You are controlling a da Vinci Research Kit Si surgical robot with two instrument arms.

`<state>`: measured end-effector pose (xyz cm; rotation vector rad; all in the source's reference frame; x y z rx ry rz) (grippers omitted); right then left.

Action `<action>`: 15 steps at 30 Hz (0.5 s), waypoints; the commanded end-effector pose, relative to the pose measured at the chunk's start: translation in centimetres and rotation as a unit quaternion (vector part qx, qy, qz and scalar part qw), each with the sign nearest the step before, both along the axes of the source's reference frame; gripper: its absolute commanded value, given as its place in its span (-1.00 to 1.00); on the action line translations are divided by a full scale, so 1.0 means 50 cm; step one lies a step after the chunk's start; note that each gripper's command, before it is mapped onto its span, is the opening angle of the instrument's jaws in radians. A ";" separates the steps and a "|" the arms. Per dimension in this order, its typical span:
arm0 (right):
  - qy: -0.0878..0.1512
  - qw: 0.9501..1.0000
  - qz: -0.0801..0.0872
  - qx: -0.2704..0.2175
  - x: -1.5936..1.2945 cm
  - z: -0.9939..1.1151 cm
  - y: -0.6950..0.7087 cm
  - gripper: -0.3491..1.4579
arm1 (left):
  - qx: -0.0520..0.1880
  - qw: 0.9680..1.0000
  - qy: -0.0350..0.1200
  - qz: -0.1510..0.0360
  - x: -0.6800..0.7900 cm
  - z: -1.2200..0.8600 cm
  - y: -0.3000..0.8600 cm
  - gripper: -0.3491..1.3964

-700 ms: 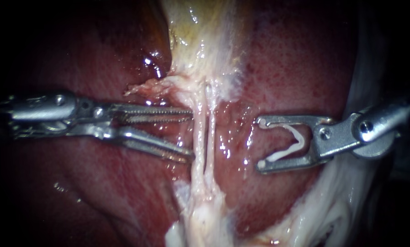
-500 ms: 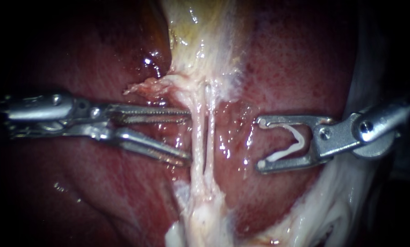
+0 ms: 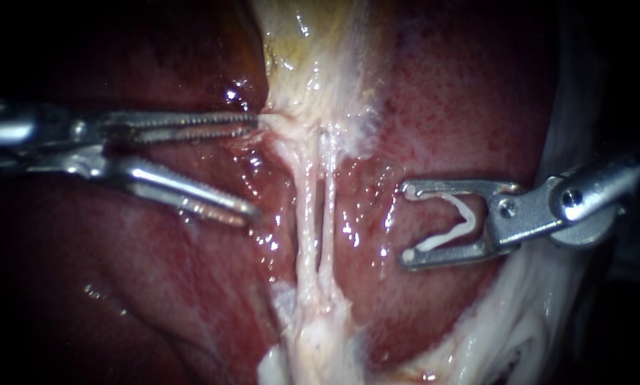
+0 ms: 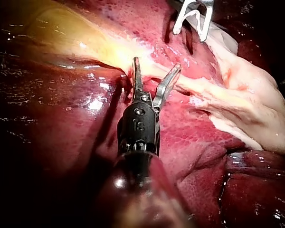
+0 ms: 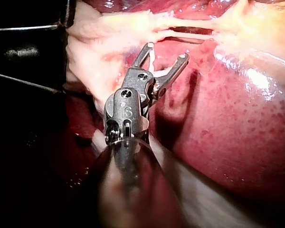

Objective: Grabbing gallbladder

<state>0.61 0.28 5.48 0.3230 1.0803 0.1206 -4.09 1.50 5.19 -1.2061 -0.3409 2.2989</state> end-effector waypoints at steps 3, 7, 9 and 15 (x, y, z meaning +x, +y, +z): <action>0.000 1.000 0.000 0.000 -0.0001 0.0000 0.0000 -0.09 | -0.015 1.000 0.005 -0.002 0.0004 0.0014 0.0017 0.08; 0.000 1.000 0.000 0.000 -0.0001 0.0000 0.0000 -0.09 | -0.029 0.999 0.013 -0.003 0.0013 0.0052 0.0034 0.04; 0.000 1.000 0.000 0.000 -0.0001 0.0000 -0.0001 -0.09 | -0.033 0.999 0.015 -0.004 0.0018 0.0076 0.0039 -0.02; 0.000 1.000 0.000 0.000 -0.0001 0.0000 0.0000 -0.09 | -0.038 0.999 0.026 -0.004 0.0020 0.0129 0.0015 -0.15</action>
